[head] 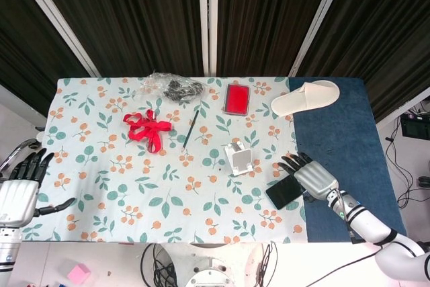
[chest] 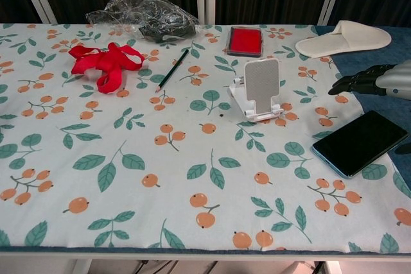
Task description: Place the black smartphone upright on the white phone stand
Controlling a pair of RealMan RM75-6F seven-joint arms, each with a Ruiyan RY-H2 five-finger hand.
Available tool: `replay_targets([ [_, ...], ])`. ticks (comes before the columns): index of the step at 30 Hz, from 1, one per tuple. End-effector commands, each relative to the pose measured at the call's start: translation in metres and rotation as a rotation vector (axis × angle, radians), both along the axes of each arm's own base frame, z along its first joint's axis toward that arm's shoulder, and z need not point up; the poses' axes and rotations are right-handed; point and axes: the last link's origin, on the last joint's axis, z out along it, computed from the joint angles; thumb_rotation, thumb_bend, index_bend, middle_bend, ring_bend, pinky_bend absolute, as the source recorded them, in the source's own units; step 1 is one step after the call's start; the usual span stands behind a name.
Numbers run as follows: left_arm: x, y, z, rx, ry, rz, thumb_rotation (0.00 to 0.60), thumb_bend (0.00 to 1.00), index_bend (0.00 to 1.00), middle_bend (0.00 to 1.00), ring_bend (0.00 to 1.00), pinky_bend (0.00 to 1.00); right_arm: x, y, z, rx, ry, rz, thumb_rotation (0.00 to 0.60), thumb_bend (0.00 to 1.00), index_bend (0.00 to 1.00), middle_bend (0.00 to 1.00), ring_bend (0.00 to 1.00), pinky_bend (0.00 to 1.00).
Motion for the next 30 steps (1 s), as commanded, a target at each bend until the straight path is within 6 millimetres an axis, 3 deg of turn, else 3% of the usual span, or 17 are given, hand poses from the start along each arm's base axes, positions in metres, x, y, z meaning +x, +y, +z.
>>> replay_targets([
  [1, -0.001, 0.0, -0.001, -0.011, 0.001, 0.007, 0.25, 0.0, 0.02, 0.02, 0.03, 0.16, -0.003, 0.0, -0.004, 0.007, 0.013, 0.003, 0.6, 0.01, 0.0, 0.0, 0.0, 0.0],
  [10, 0.001, 0.0, -0.003, -0.028, -0.009, 0.001, 0.251, 0.02, 0.02, 0.02, 0.03, 0.16, -0.013, -0.005, -0.015, 0.011, 0.034, 0.0, 0.6, 0.01, 0.01, 0.0, 0.0, 0.0],
  [30, 0.004, 0.0, -0.002, -0.039, 0.0, 0.01, 0.248, 0.02, 0.02, 0.02, 0.03, 0.16, -0.02, -0.009, -0.012, -0.004, 0.021, -0.015, 0.6, 0.09, 0.18, 0.0, 0.0, 0.0],
])
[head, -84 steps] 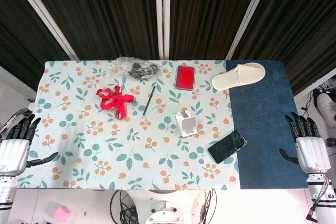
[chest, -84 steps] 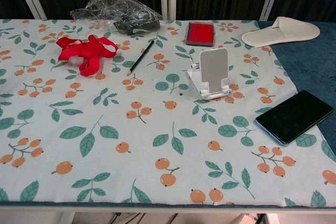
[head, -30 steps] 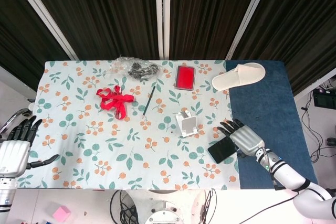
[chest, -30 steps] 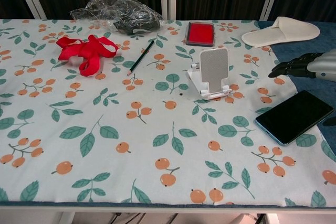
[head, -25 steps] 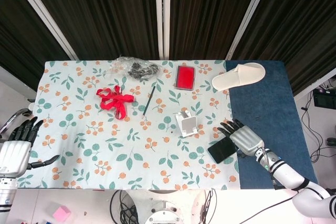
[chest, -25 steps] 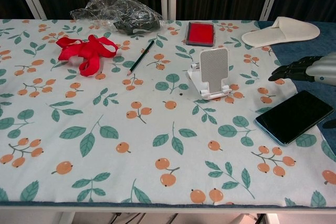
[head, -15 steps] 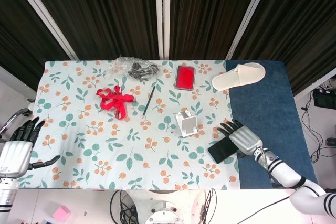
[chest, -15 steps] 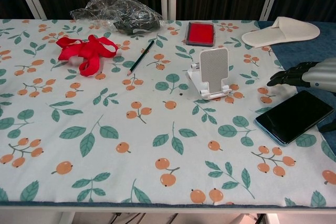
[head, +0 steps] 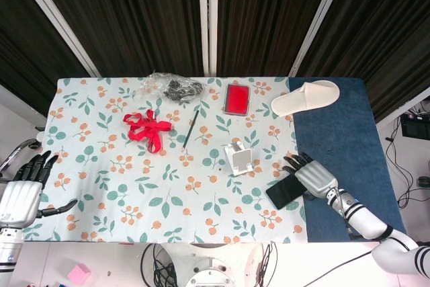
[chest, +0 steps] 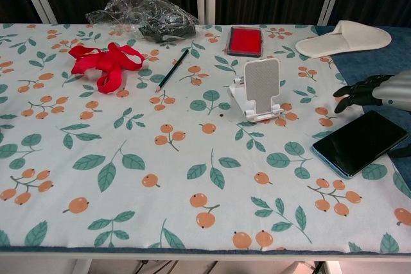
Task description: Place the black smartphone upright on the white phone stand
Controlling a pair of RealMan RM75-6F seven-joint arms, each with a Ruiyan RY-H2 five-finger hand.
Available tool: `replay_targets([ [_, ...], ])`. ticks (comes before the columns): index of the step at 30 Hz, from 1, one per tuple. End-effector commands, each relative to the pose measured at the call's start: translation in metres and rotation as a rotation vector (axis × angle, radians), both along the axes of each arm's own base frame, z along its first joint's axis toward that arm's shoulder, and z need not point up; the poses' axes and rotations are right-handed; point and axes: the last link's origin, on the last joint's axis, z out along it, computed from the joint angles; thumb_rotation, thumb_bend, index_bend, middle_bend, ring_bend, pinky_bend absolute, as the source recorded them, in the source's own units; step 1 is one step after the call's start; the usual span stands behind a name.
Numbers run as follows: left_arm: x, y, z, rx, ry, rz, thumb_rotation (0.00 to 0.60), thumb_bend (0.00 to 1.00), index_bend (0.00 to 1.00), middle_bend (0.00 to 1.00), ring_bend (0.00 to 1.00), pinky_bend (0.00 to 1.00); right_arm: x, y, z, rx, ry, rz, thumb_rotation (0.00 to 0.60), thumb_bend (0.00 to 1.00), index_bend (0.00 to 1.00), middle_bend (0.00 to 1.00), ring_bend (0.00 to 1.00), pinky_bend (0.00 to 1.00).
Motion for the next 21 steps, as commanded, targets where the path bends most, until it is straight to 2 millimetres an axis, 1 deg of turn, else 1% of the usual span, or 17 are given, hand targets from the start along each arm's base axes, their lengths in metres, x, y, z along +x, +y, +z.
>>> replay_targets([
  [1, 0.0013, 0.0002, 0.0004, -0.003, 0.002, -0.005, 0.248, 0.02, 0.02, 0.02, 0.03, 0.16, -0.0014, -0.0002, 0.0007, -0.001, 0.001, -0.004, 0.6, 0.1, 0.19, 0.0, 0.0, 0.0],
  [4, 0.0027, 0.0005, 0.0004, -0.006, -0.002, -0.01, 0.25, 0.02, 0.02, 0.02, 0.03, 0.16, -0.0023, -0.0009, 0.0004, 0.005, 0.005, -0.008, 0.6, 0.15, 0.2, 0.0, 0.0, 0.0],
  [21, 0.0014, 0.0024, -0.0007, -0.013, -0.003, -0.003, 0.251, 0.02, 0.02, 0.02, 0.03, 0.16, 0.0001, -0.0016, -0.0018, 0.028, 0.01, -0.009, 0.6, 0.15, 0.22, 0.0, 0.0, 0.0],
])
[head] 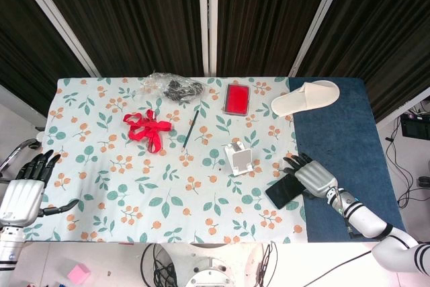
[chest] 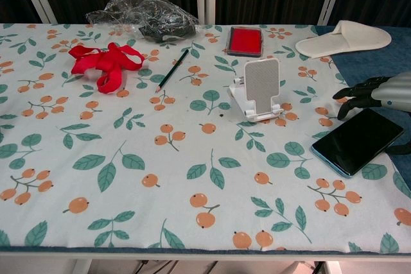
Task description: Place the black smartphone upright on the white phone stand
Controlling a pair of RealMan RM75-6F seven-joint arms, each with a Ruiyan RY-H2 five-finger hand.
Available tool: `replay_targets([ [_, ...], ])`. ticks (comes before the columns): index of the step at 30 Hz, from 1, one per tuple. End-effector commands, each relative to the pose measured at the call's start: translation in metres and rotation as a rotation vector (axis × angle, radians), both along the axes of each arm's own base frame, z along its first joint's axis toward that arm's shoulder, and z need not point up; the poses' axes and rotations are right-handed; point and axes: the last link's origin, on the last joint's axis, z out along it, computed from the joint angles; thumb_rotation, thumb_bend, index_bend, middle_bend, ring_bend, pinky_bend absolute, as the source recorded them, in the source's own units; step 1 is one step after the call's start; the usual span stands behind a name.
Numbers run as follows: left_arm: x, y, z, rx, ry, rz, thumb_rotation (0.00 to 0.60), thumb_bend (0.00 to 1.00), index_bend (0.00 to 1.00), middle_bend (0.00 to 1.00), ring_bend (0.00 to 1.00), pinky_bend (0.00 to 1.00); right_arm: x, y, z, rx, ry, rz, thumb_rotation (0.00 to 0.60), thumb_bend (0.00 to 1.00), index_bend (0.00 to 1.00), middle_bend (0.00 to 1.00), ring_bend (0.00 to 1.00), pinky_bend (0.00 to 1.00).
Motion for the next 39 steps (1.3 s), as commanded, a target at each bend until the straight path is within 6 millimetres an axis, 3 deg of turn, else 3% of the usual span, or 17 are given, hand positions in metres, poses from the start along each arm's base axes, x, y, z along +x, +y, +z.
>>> replay_targets([
  [1, 0.0, 0.0, 0.0, 0.0, 0.001, 0.001, 0.249, 0.02, 0.02, 0.02, 0.03, 0.16, 0.0, 0.0, 0.0, 0.0, -0.001, -0.001, 0.6, 0.15, 0.24, 0.0, 0.0, 0.0],
  [12, -0.002, -0.002, 0.0, 0.001, -0.002, 0.008, 0.251, 0.02, 0.02, 0.02, 0.03, 0.16, -0.002, 0.003, 0.002, -0.012, -0.01, -0.019, 0.6, 0.19, 0.58, 0.01, 0.0, 0.0],
  [19, -0.004, -0.003, -0.001, -0.001, -0.005, 0.014, 0.253, 0.02, 0.02, 0.02, 0.03, 0.16, -0.003, 0.007, 0.005, -0.015, -0.021, -0.027, 0.6, 0.21, 0.67, 0.14, 0.0, 0.0],
  [22, -0.005, -0.004, -0.002, -0.007, -0.005, 0.021, 0.254, 0.02, 0.02, 0.02, 0.03, 0.16, -0.002, 0.009, 0.005, -0.012, -0.023, -0.02, 0.6, 0.21, 0.69, 0.17, 0.02, 0.03],
  [31, -0.006, -0.004, -0.005, -0.016, -0.009, 0.024, 0.26, 0.02, 0.02, 0.02, 0.03, 0.16, 0.003, 0.01, 0.009, -0.037, -0.048, -0.006, 0.6, 0.24, 0.69, 0.32, 0.27, 0.08],
  [39, -0.009, -0.005, -0.005, -0.015, -0.016, 0.035, 0.261, 0.03, 0.02, 0.02, 0.03, 0.16, 0.004, 0.01, 0.013, -0.059, -0.08, -0.01, 0.6, 0.28, 0.71, 0.4, 0.37, 0.13],
])
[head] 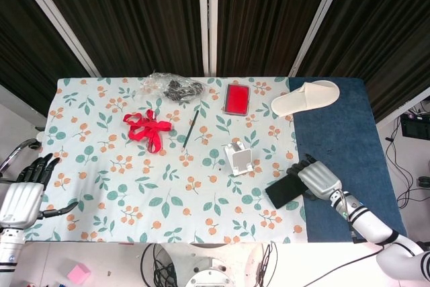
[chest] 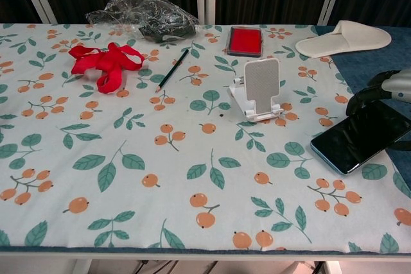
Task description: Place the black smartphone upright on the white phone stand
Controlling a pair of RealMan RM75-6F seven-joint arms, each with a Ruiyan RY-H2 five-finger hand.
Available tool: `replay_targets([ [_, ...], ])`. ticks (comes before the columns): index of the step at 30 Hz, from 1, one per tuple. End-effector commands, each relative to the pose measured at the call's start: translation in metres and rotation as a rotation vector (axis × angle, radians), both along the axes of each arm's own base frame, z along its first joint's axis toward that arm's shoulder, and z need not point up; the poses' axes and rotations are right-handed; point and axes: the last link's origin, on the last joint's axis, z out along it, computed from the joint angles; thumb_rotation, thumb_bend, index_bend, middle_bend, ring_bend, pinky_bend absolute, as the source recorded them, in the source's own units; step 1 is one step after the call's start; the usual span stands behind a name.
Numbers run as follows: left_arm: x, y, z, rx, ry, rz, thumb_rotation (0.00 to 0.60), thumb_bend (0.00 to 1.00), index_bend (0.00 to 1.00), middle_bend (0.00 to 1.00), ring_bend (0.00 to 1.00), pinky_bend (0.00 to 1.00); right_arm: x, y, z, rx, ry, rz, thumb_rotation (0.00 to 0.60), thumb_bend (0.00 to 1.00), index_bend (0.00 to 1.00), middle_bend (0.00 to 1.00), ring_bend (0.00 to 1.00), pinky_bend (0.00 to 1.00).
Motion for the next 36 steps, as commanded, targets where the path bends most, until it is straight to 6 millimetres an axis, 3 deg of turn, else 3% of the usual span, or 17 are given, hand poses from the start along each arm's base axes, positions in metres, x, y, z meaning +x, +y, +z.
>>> replay_targets([
  [1, -0.001, -0.001, 0.0, 0.001, -0.001, 0.002, 0.262, 0.03, 0.02, 0.02, 0.03, 0.16, 0.001, -0.001, 0.003, -0.018, -0.015, 0.007, 0.6, 0.28, 0.71, 0.41, 0.38, 0.13],
  [9, -0.002, -0.001, 0.001, 0.008, -0.002, 0.0, 0.261, 0.03, 0.02, 0.02, 0.03, 0.16, 0.031, -0.018, 0.039, -0.258, -0.109, 0.236, 0.6, 0.27, 0.72, 0.46, 0.45, 0.21],
  [14, -0.003, 0.0, -0.001, 0.007, -0.007, 0.002, 0.266, 0.03, 0.02, 0.02, 0.03, 0.16, 0.06, -0.036, 0.069, -0.431, 0.0, 0.564, 0.6, 0.25, 0.72, 0.46, 0.45, 0.23],
  [21, -0.004, 0.002, -0.005, 0.007, -0.016, 0.001, 0.266, 0.03, 0.02, 0.02, 0.03, 0.16, 0.103, -0.061, 0.095, -0.47, 0.152, 0.871, 0.6, 0.24, 0.7, 0.45, 0.45, 0.25],
  [26, -0.005, 0.003, -0.005, 0.01, -0.016, 0.002, 0.265, 0.03, 0.03, 0.02, 0.03, 0.16, 0.121, -0.067, 0.091, -0.397, 0.305, 1.114, 0.6, 0.24, 0.69, 0.45, 0.45, 0.24],
  [31, -0.006, 0.004, -0.007, 0.008, -0.016, 0.006, 0.29, 0.03, 0.03, 0.02, 0.03, 0.16, 0.127, -0.066, 0.069, -0.288, 0.409, 1.311, 0.6, 0.24, 0.67, 0.45, 0.45, 0.2],
  [36, -0.008, 0.004, -0.008, 0.003, -0.016, 0.008, 0.289, 0.03, 0.03, 0.02, 0.03, 0.16, 0.137, -0.073, 0.056, -0.295, 0.443, 1.395, 0.6, 0.24, 0.64, 0.44, 0.45, 0.16],
])
